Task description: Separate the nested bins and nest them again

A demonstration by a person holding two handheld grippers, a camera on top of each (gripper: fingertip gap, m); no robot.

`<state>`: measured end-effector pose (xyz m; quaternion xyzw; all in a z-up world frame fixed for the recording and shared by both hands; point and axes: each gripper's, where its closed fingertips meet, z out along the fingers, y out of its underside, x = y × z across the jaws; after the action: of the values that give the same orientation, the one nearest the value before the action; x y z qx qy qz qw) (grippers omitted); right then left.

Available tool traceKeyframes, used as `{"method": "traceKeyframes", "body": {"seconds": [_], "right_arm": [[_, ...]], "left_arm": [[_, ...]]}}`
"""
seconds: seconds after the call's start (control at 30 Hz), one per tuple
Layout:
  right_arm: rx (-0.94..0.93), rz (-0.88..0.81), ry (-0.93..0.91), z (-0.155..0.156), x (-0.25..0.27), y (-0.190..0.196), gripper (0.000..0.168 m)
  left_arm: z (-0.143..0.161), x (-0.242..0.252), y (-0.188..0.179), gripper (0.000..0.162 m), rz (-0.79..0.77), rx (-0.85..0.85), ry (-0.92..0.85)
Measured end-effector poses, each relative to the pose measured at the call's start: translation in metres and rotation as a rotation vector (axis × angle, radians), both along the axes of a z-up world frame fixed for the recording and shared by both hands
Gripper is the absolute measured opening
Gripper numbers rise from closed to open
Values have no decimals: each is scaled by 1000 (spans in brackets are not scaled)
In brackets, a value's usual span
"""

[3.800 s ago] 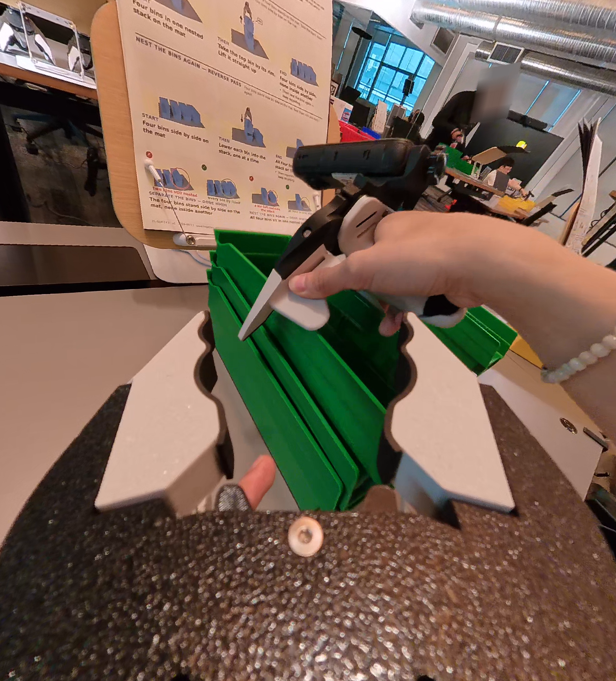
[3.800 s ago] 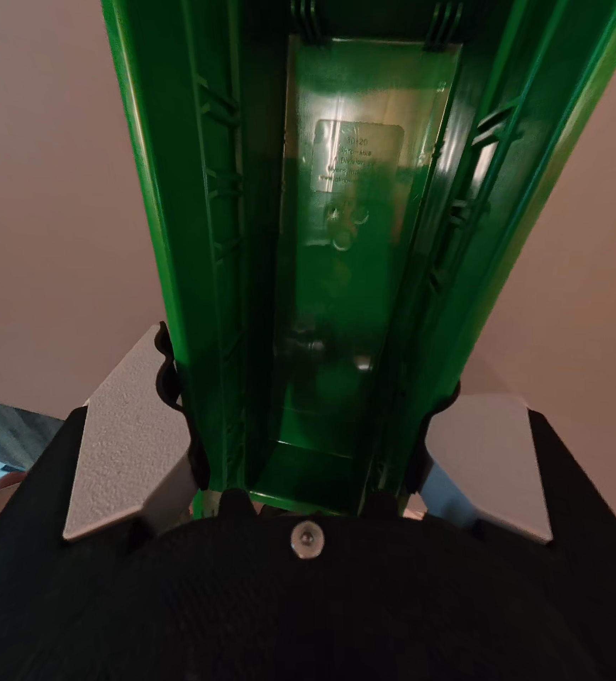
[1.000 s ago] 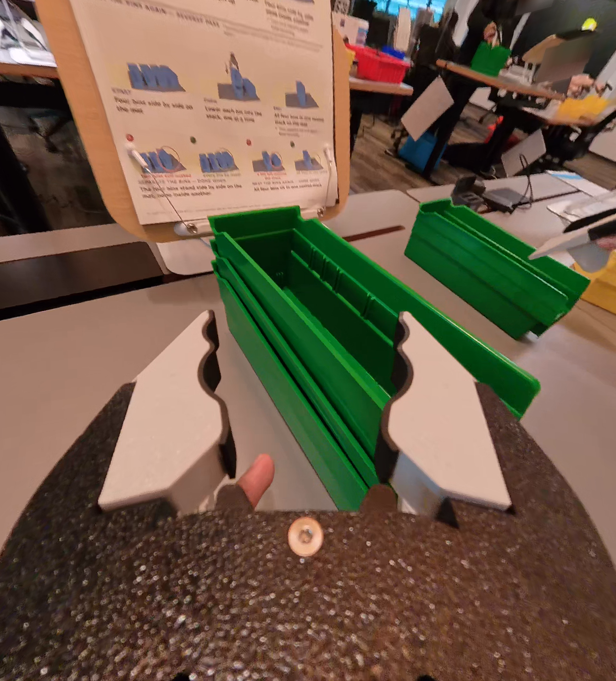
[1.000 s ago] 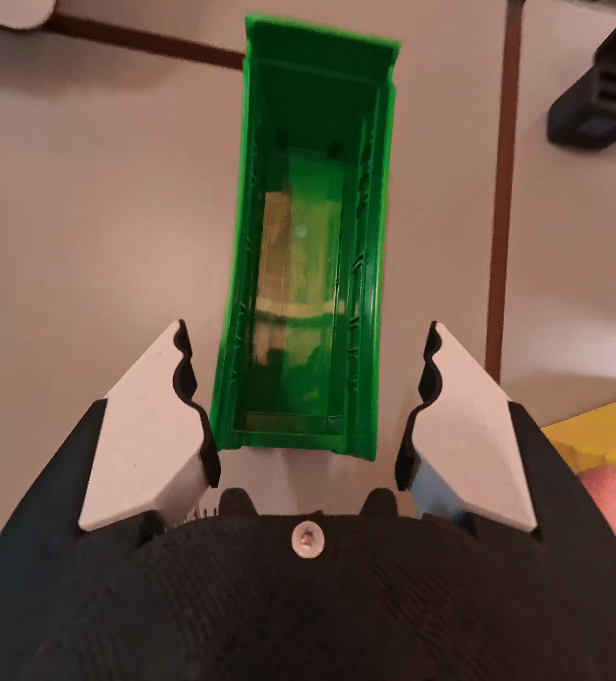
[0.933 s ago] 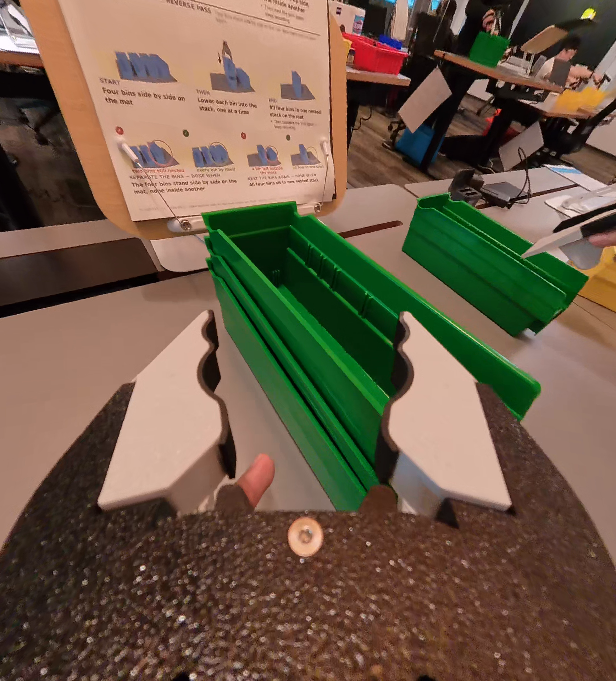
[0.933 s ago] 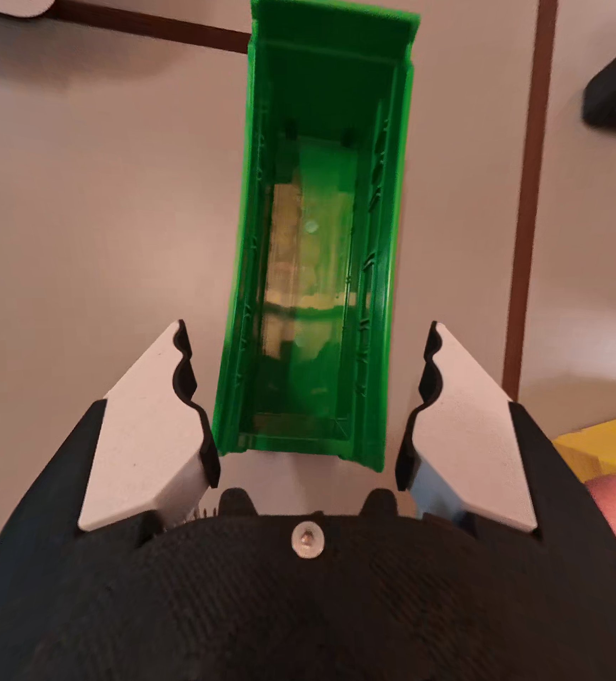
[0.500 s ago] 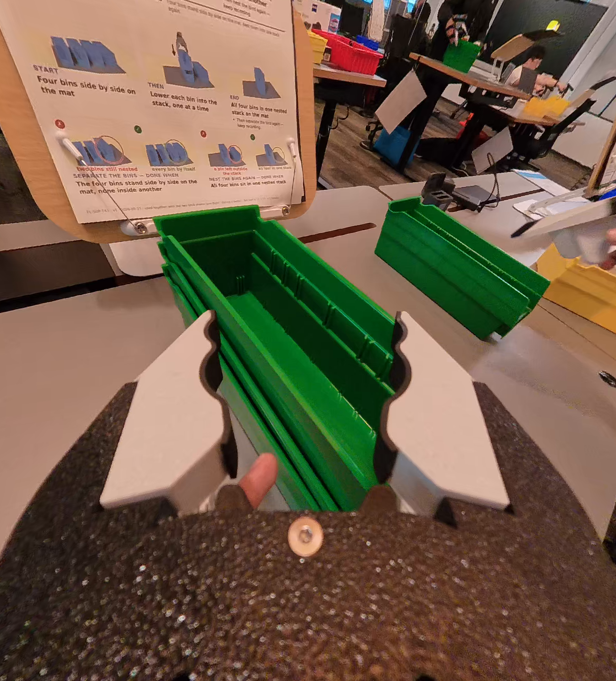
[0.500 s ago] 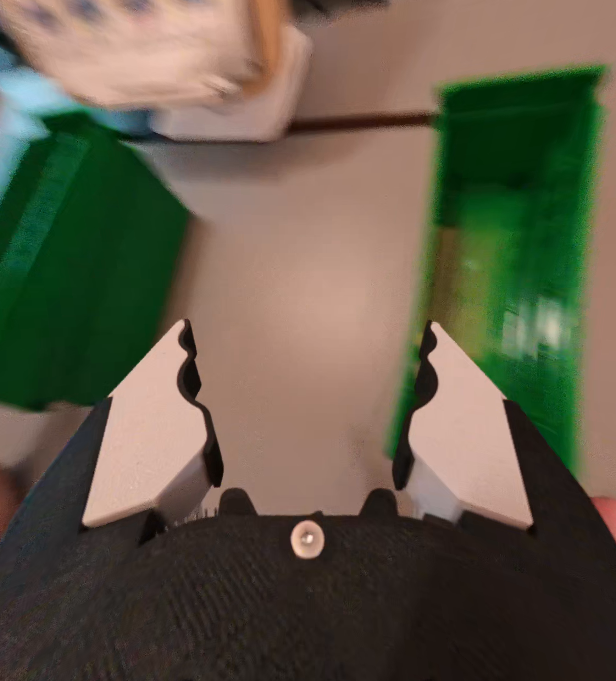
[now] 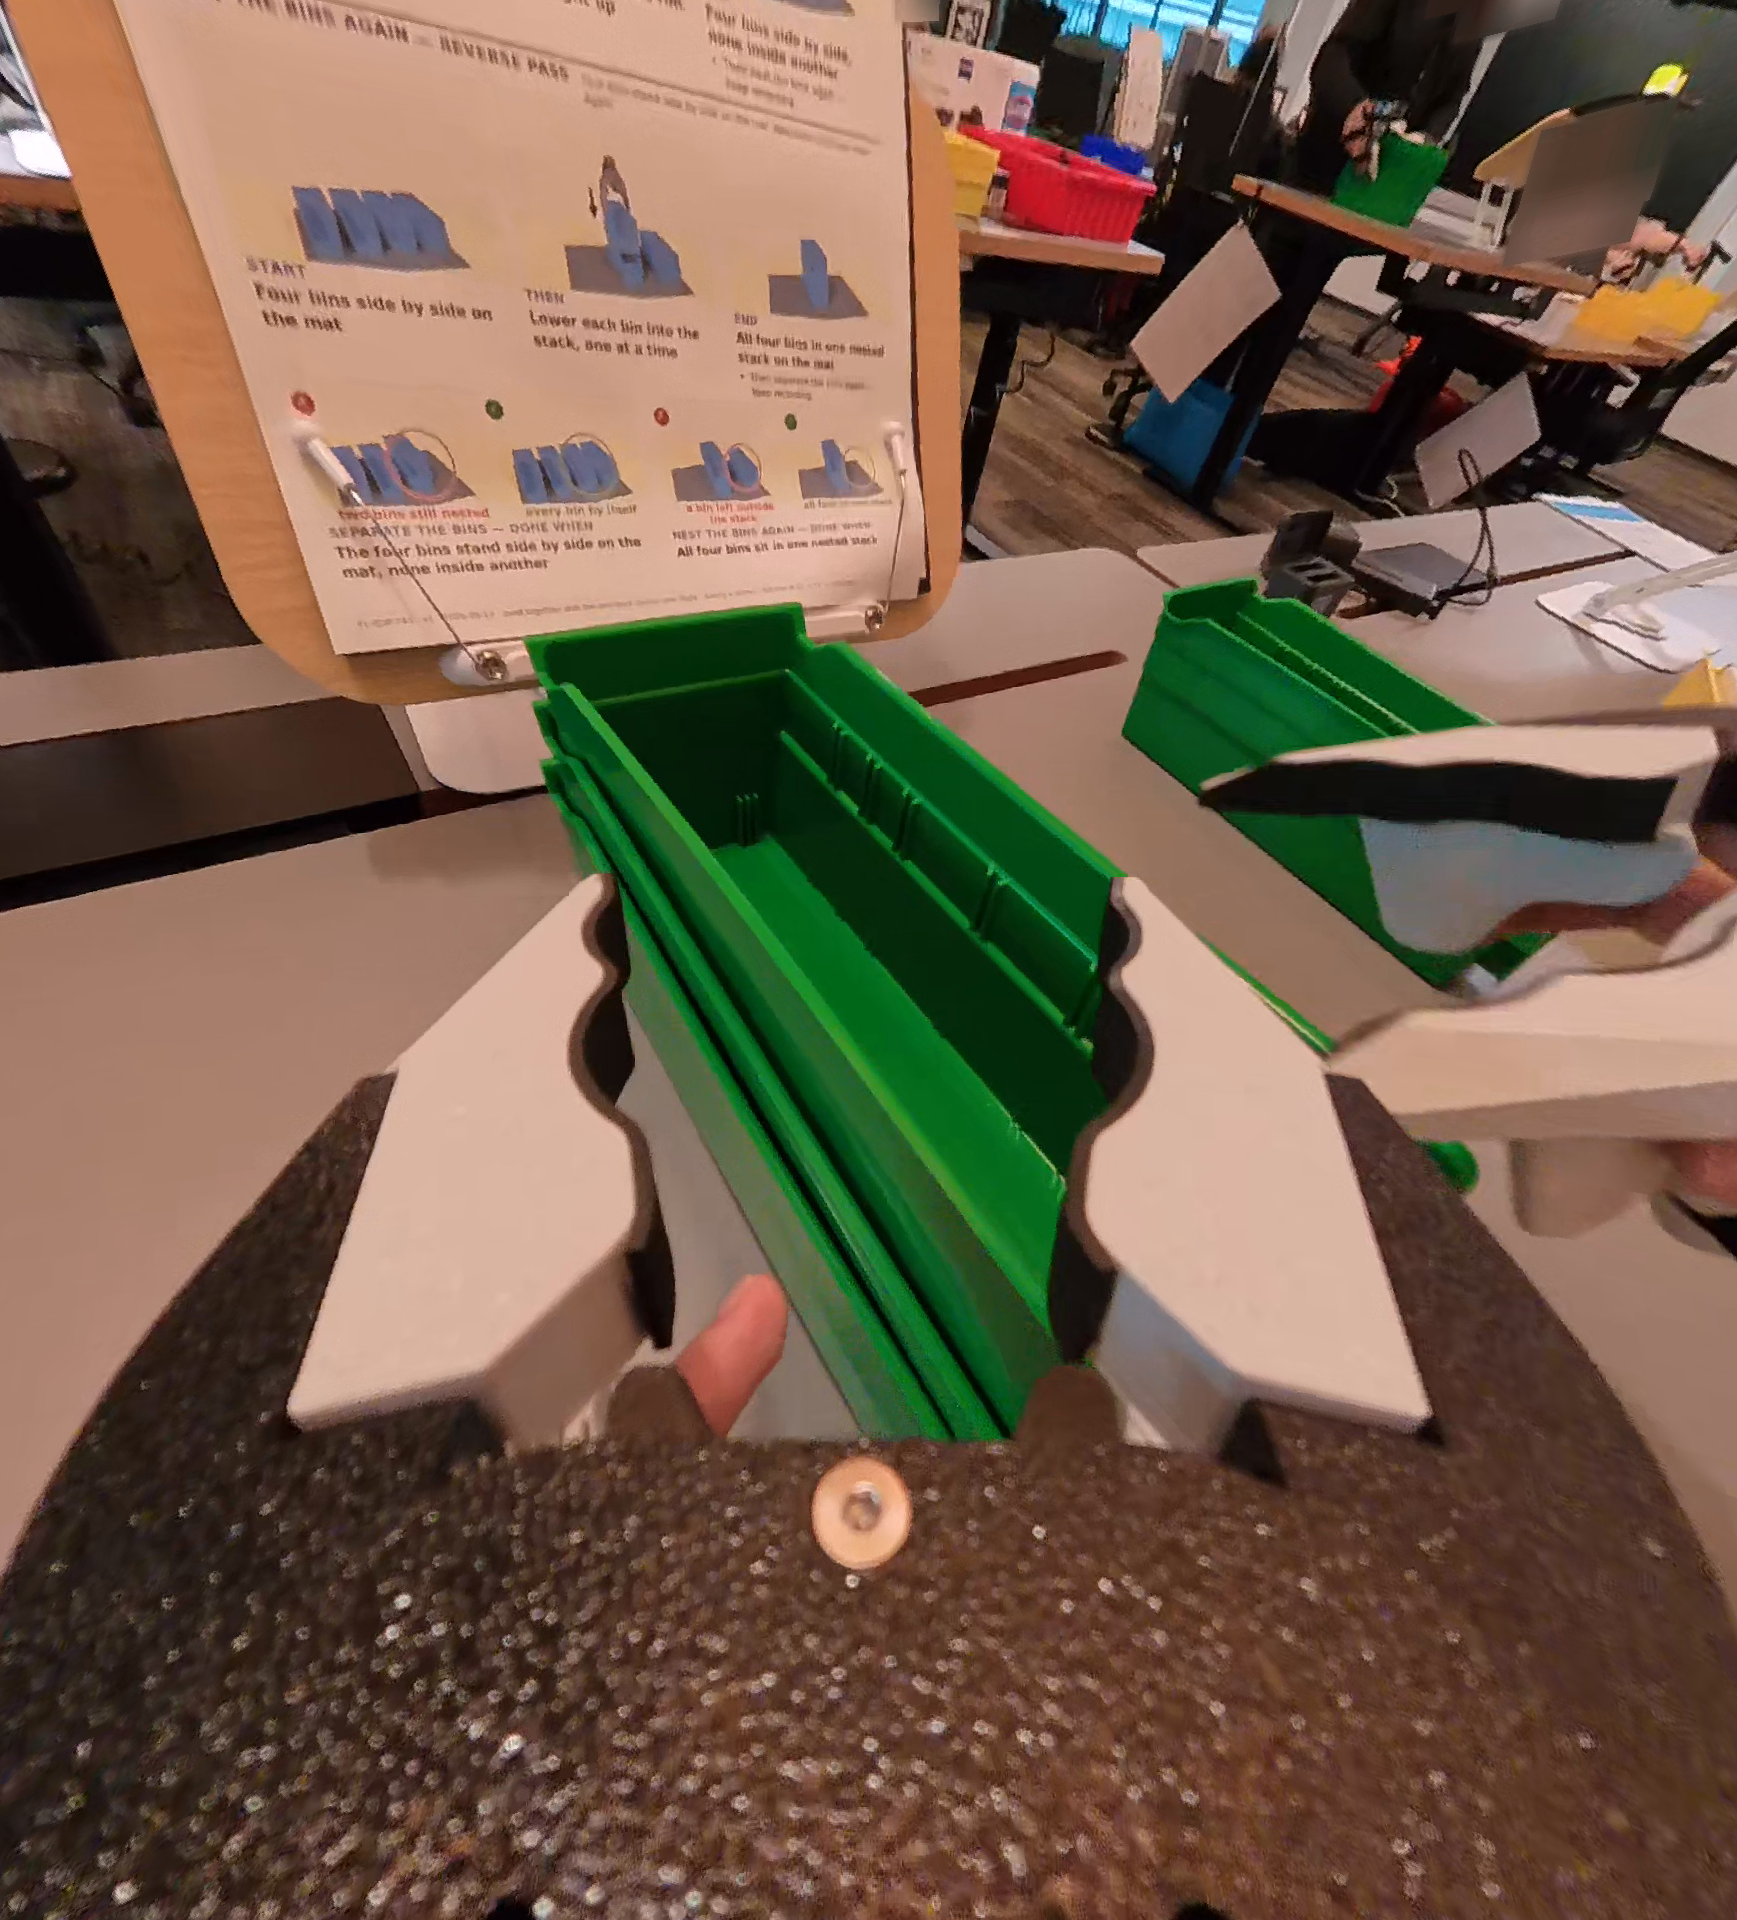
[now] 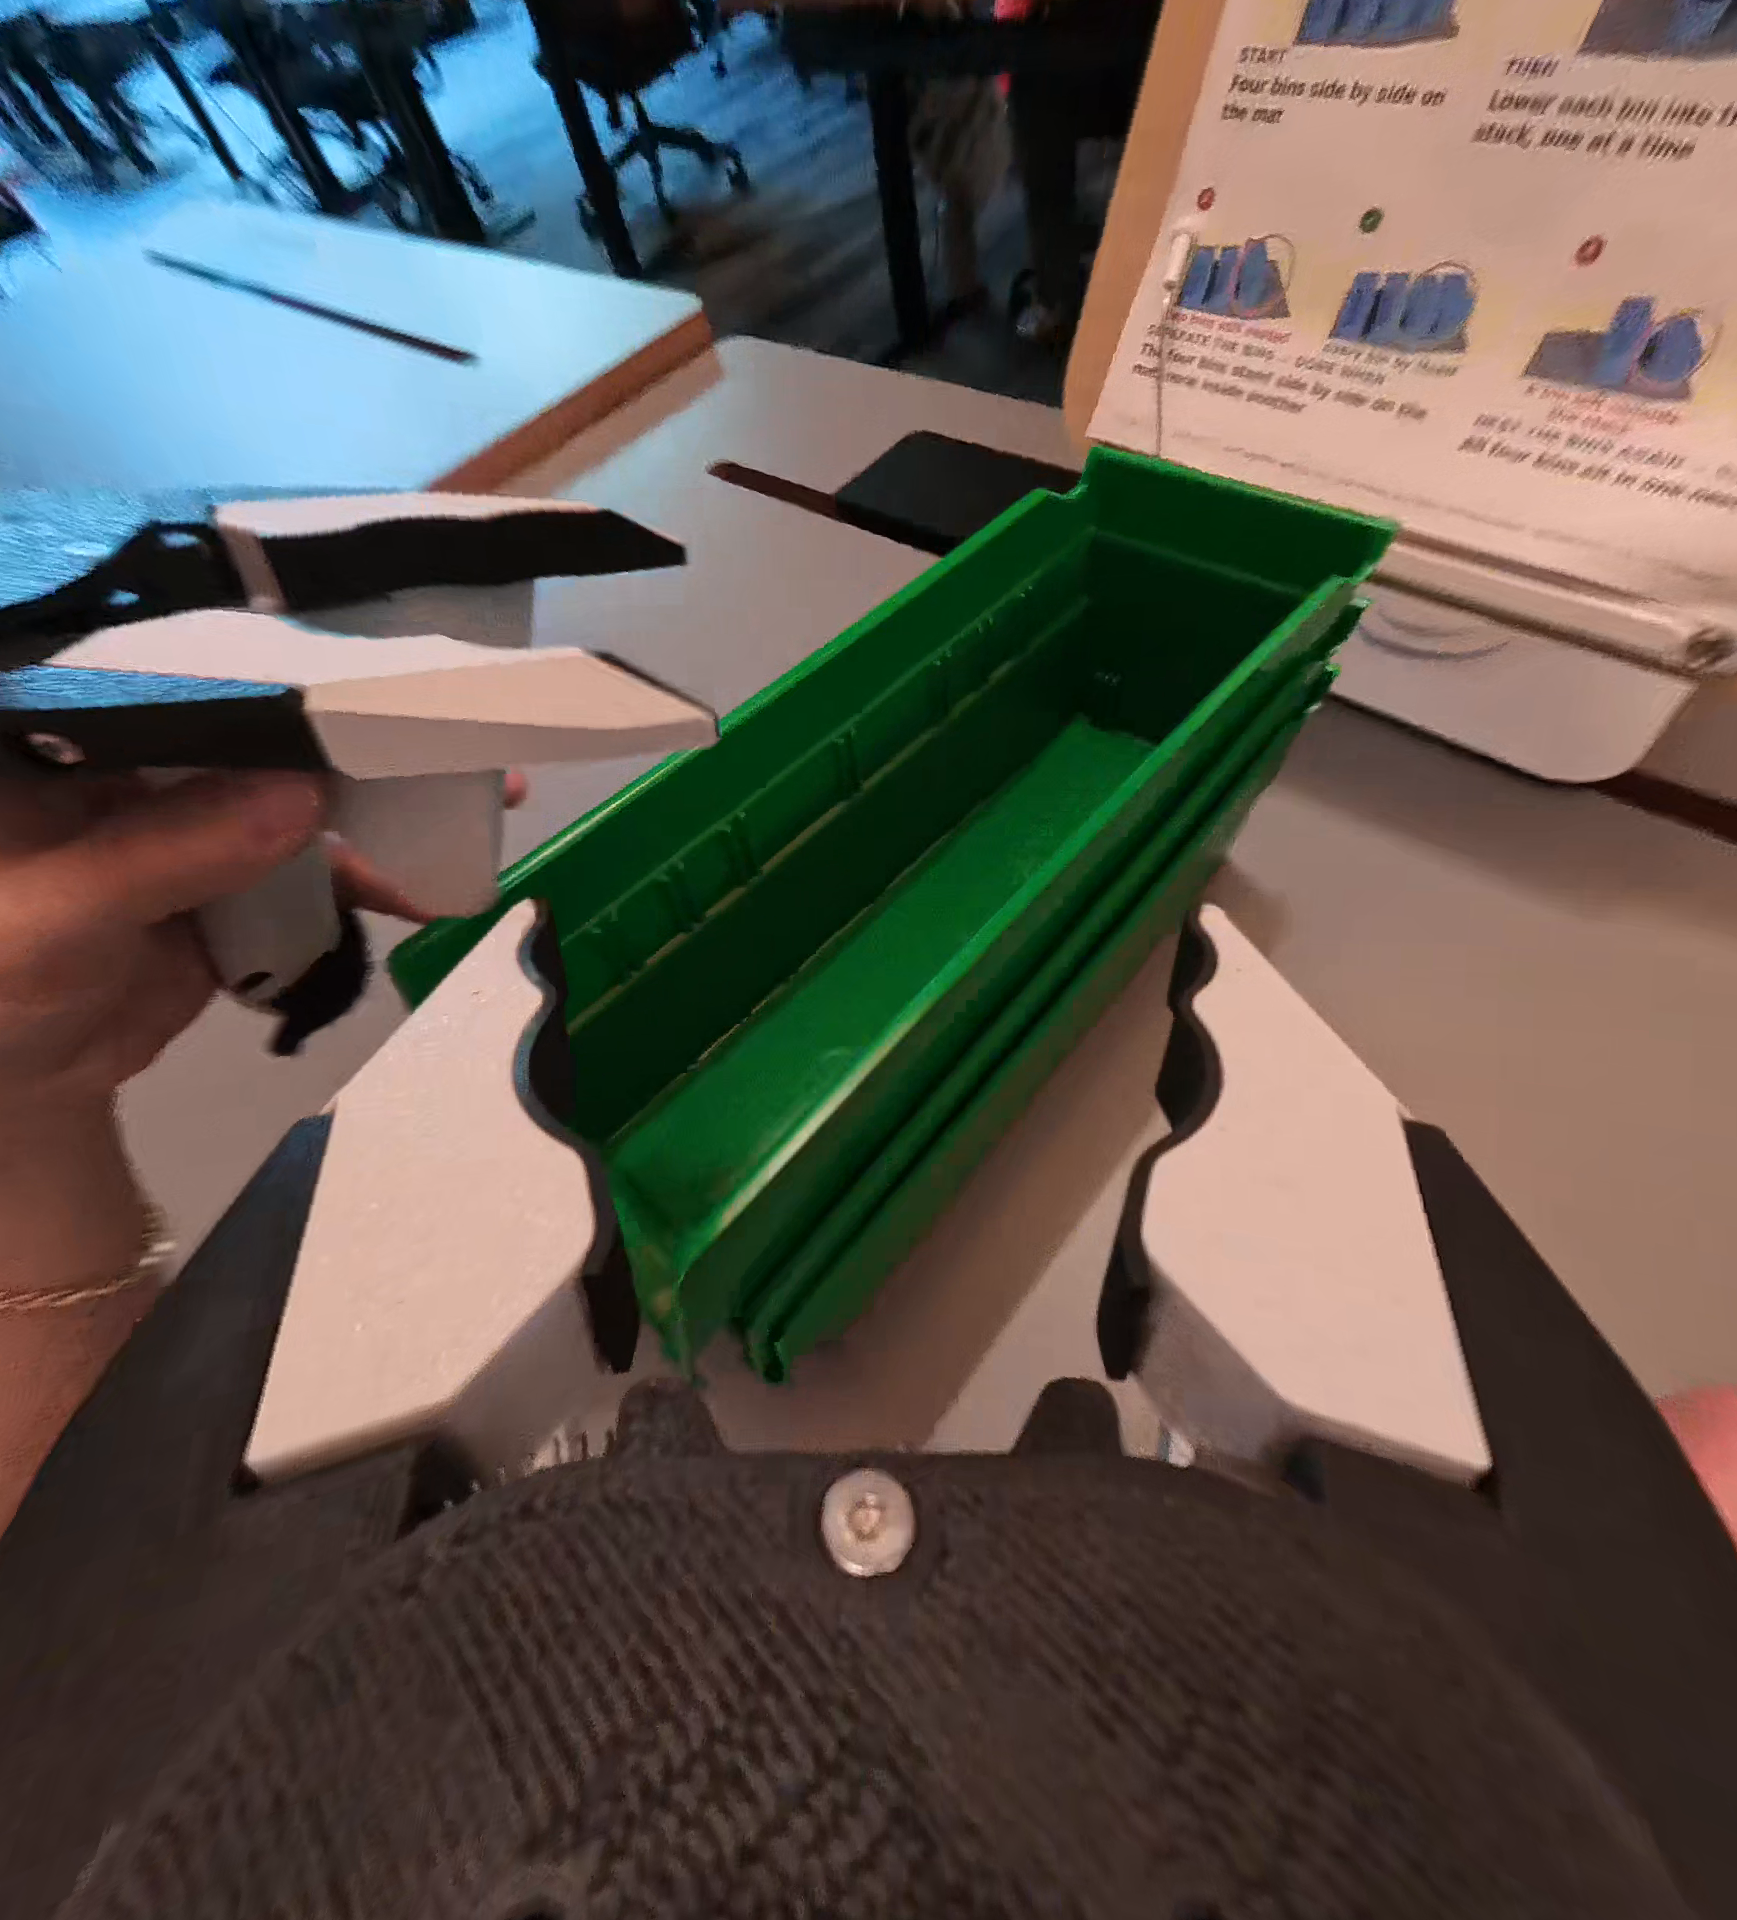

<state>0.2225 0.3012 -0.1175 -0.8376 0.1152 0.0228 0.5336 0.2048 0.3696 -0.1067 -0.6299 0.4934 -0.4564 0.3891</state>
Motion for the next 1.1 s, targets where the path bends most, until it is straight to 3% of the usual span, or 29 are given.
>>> {"method": "traceKeyframes", "body": {"seconds": [0.13,0.4,0.5,0.57,0.63,0.67,0.77,0.9,0.97,1.1], "right_arm": [[-59,-30,-84,-1,8,11,79],[-28,-39,20,-4,11,23,34],[-57,-49,55,-16,8,27,34],[-61,-63,57,-15,4,21,44],[-8,-174,46,3,15,7,86],[6,-212,25,11,20,-1,97],[-60,-234,-26,10,30,-17,90],[-83,-174,59,-10,16,-4,78],[-124,-121,102,-22,4,2,60],[-158,-126,78,-31,-3,-1,43]], "left_arm": [[-1,-4,1,88,-15,-12,1],[2,-16,-2,86,-39,-39,-16],[2,-19,-4,87,-43,-36,-11],[2,-21,-5,86,-45,-36,-12],[5,-23,-3,87,-39,-36,-20],[7,-24,-2,87,-37,-38,-26],[10,-25,1,86,-31,-47,-41],[7,-23,0,86,-37,-53,-31],[6,-22,-3,86,-47,-49,-26],[8,-24,-7,86,-57,-40,-30]]}}
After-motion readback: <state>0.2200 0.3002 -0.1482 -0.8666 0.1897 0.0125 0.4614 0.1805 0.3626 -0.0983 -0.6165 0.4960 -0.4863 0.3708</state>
